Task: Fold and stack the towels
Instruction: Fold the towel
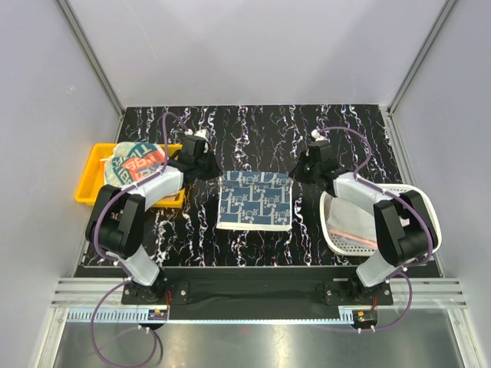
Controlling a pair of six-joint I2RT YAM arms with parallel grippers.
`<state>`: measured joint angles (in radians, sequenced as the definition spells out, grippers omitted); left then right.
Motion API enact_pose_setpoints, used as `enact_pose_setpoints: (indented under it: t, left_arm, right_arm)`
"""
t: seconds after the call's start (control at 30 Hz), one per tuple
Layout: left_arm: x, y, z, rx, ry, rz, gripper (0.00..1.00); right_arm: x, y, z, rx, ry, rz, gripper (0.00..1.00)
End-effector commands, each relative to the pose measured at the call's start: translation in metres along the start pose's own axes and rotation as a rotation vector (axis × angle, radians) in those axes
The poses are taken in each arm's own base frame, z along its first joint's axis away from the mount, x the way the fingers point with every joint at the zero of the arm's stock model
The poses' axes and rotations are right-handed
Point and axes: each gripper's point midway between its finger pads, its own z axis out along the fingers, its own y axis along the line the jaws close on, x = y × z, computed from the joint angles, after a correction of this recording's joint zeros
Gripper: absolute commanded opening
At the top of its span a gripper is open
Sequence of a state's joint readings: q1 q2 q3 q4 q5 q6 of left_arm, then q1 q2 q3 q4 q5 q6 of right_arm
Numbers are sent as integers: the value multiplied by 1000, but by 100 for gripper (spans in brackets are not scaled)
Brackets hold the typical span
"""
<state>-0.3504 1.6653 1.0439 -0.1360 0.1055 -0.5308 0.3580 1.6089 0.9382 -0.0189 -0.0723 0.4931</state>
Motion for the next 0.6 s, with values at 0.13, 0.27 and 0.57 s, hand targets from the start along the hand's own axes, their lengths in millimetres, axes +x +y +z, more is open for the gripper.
enact_pose_setpoints:
  t: [0.13, 0.27, 0.57]
  left_arm:
    - [8, -14, -31, 66, -86, 19, 0]
    - [25, -13, -39, 69, -73, 26, 0]
    - [48, -10, -56, 41, -58, 37, 0]
  right_arm:
    - [8, 12, -32, -59, -58, 20, 0]
    - [30, 11, -44, -57, -32, 19, 0]
    - [65, 10, -67, -35, 16, 13, 0]
